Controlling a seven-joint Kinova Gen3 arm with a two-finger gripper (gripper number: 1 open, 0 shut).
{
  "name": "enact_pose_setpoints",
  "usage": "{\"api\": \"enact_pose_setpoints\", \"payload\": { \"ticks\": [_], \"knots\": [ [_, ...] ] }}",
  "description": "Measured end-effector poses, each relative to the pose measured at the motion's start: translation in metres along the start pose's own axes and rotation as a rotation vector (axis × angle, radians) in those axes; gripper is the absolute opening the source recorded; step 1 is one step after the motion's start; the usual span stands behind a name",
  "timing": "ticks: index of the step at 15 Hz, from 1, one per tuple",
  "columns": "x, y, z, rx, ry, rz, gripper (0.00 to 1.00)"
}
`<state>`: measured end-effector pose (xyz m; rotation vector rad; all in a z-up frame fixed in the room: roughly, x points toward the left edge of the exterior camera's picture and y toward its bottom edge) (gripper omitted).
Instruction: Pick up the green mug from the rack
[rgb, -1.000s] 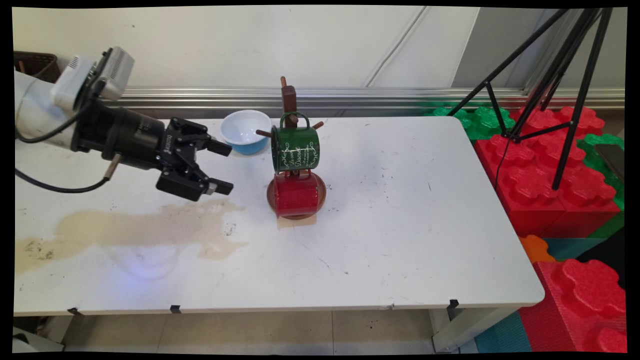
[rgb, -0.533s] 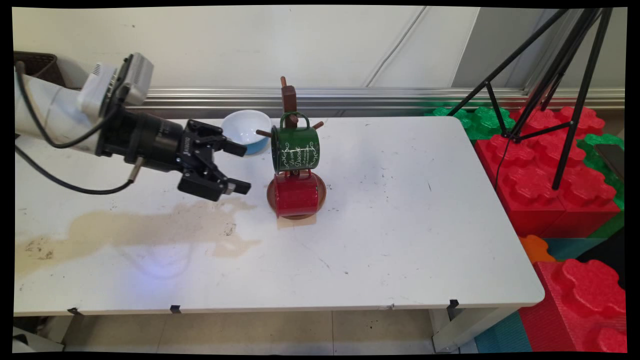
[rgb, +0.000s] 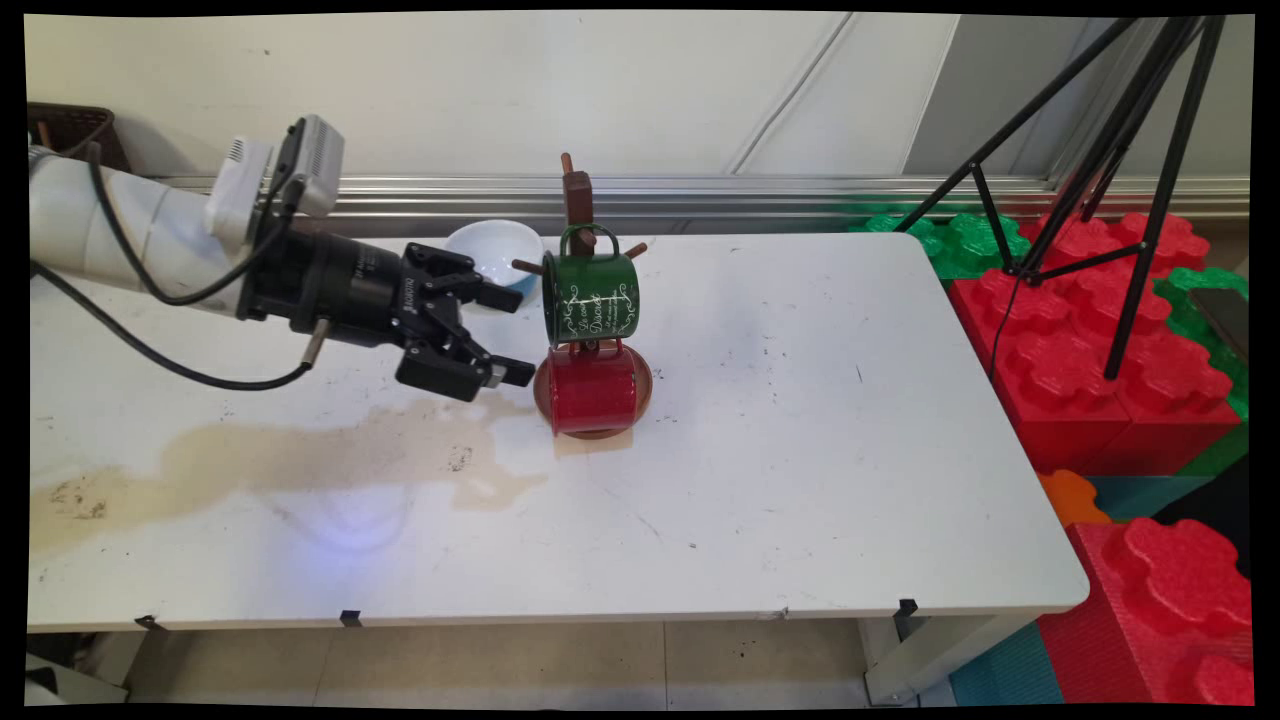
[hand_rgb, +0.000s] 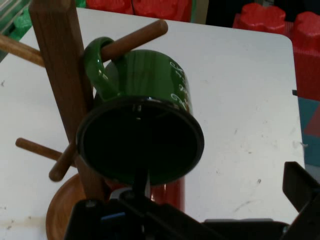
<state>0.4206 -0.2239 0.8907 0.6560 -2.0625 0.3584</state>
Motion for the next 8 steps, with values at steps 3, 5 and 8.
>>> {"api": "enact_pose_setpoints", "payload": {
  "ticks": [3, 5, 8],
  "knots": [
    [0.001, 0.002, 0.011, 0.006, 0.014, -0.007, 1.00],
    [0.001, 0.003, 0.018, 0.011, 0.023, -0.014, 1.00],
    [0.000, 0.004, 0.025, 0.017, 0.031, -0.023, 1.00]
  ]
}}
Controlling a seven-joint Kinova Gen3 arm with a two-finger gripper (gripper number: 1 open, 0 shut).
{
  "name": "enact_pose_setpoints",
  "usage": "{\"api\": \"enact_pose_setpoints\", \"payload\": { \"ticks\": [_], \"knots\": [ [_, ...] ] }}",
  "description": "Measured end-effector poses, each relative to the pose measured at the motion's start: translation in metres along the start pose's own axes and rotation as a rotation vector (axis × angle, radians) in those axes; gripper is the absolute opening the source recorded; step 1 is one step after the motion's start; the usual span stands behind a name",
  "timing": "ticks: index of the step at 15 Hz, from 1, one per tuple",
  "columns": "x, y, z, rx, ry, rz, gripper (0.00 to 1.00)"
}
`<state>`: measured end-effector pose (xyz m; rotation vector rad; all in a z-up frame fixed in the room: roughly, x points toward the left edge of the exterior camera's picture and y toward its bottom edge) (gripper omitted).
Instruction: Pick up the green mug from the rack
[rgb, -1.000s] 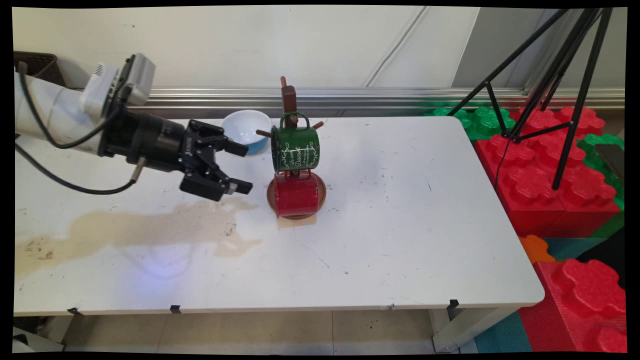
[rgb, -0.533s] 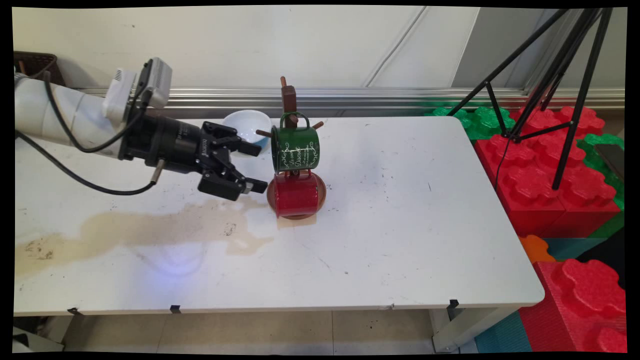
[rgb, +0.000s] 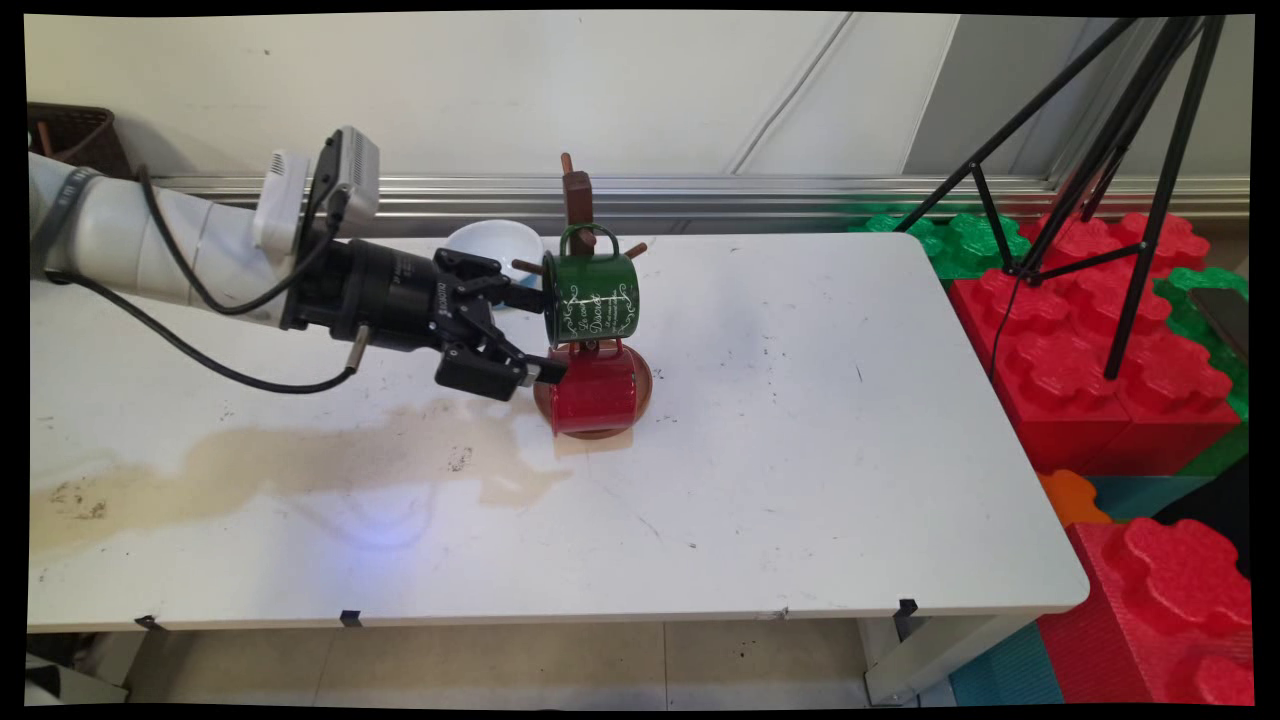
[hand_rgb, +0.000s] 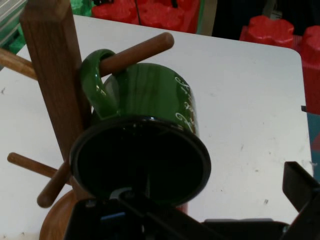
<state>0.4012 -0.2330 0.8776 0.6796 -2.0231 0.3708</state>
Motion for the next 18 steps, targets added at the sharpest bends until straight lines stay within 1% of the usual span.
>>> {"api": "enact_pose_setpoints", "payload": {
  "ticks": [7, 18],
  "knots": [
    [-0.001, 0.002, 0.011, 0.010, 0.015, -0.017, 1.00],
    [-0.002, 0.001, 0.017, 0.018, 0.030, -0.029, 1.00]
  ]
}}
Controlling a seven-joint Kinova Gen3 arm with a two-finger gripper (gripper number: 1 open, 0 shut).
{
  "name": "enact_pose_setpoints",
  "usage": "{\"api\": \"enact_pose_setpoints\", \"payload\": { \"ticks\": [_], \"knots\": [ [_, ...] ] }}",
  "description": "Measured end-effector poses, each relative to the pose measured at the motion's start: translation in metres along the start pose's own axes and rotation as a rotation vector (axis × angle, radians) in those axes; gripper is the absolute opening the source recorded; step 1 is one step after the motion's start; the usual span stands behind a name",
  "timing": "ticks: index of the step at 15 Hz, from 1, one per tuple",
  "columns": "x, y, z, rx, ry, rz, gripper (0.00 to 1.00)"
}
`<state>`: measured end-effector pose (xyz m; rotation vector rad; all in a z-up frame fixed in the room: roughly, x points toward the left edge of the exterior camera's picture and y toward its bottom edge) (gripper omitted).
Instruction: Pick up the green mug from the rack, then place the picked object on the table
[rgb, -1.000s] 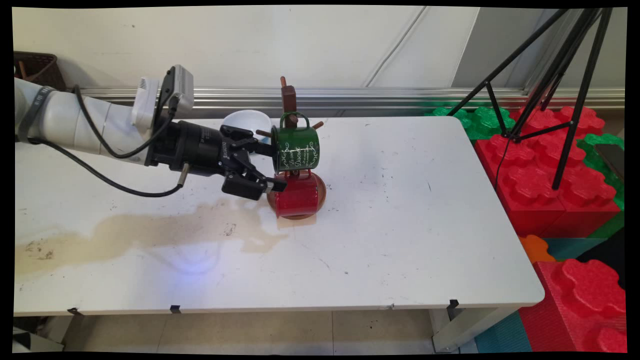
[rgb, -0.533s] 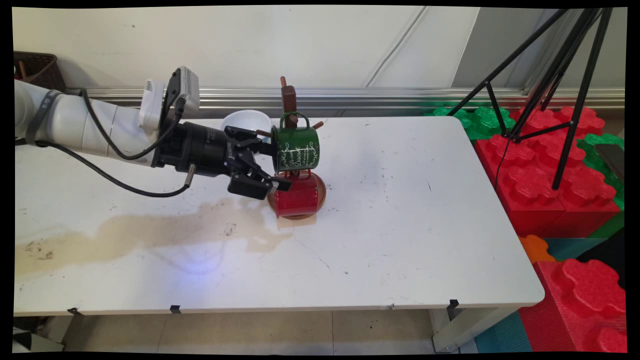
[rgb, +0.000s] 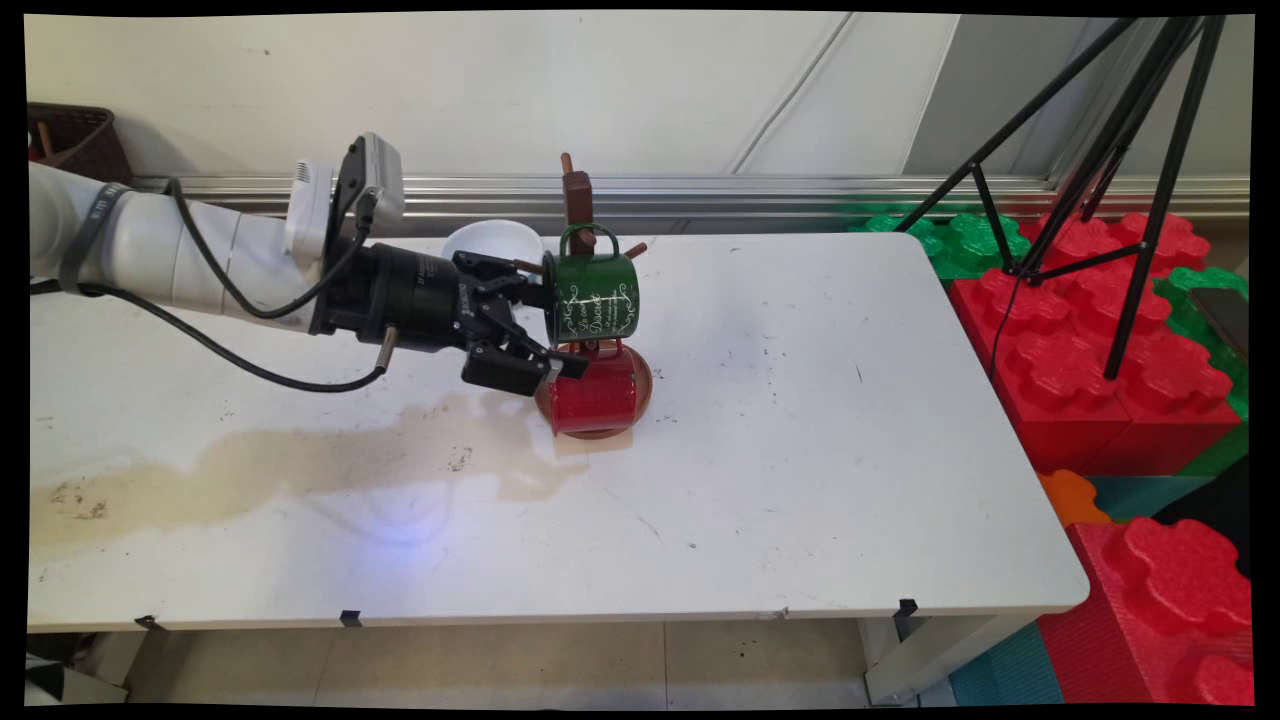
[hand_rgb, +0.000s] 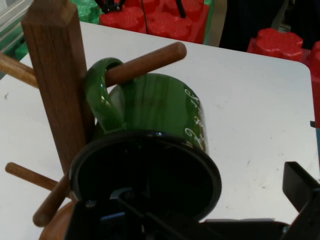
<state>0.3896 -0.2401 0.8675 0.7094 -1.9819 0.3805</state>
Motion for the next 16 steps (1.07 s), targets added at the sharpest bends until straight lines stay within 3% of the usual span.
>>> {"api": "enact_pose_setpoints", "payload": {
  "ticks": [6, 7, 16],
  "knots": [
    [0.0015, -0.0006, 0.0046, 0.002, 0.015, -0.008, 1.00],
    [0.0017, -0.0009, 0.0052, 0.003, 0.018, -0.009, 0.00],
    [0.0020, -0.0025, 0.0058, 0.003, 0.025, -0.012, 0.00]
  ]
}}
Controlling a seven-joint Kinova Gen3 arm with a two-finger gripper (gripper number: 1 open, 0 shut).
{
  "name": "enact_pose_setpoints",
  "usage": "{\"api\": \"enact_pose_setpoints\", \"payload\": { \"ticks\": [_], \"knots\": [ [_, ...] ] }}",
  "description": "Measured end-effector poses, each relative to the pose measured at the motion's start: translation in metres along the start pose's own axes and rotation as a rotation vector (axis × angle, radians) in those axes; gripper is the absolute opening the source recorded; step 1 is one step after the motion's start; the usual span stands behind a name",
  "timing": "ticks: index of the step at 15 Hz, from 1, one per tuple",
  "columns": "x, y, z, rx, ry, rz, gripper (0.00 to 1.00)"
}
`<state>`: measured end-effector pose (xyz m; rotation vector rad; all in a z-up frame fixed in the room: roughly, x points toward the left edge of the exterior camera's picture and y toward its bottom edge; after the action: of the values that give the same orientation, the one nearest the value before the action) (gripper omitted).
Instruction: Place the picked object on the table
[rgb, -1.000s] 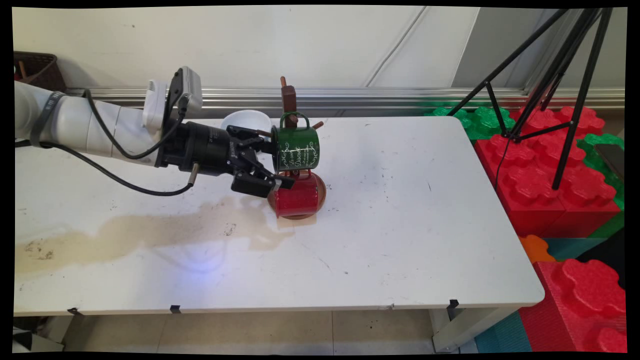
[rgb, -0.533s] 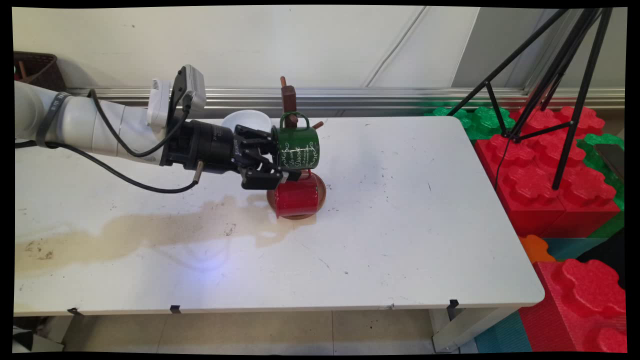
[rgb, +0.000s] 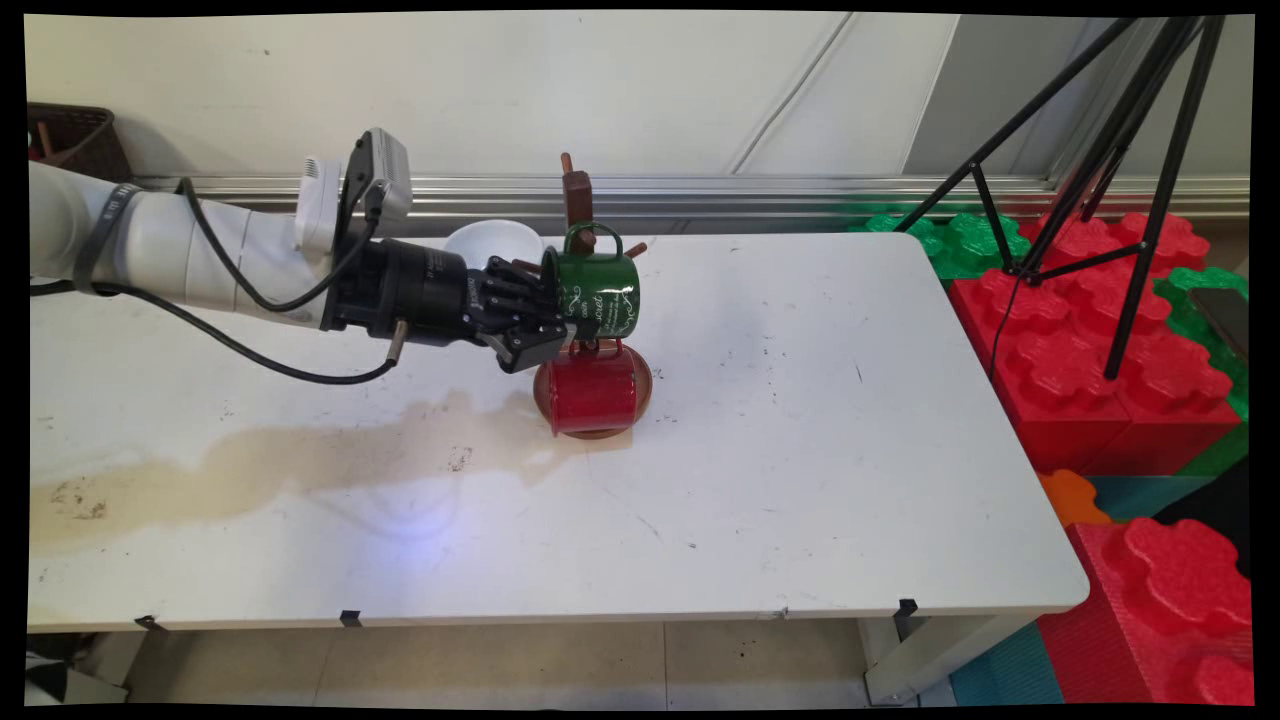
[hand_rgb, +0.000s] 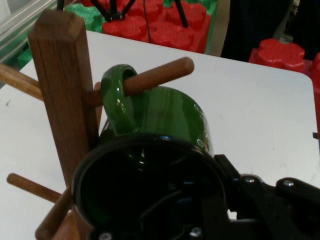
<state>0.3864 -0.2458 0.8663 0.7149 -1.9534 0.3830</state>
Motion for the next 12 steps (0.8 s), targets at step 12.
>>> {"api": "enact_pose_setpoints", "payload": {
  "ticks": [12],
  "knots": [
    [0.0049, 0.0020, -0.0027, -0.012, 0.004, 0.003, 0.00]
  ]
}}
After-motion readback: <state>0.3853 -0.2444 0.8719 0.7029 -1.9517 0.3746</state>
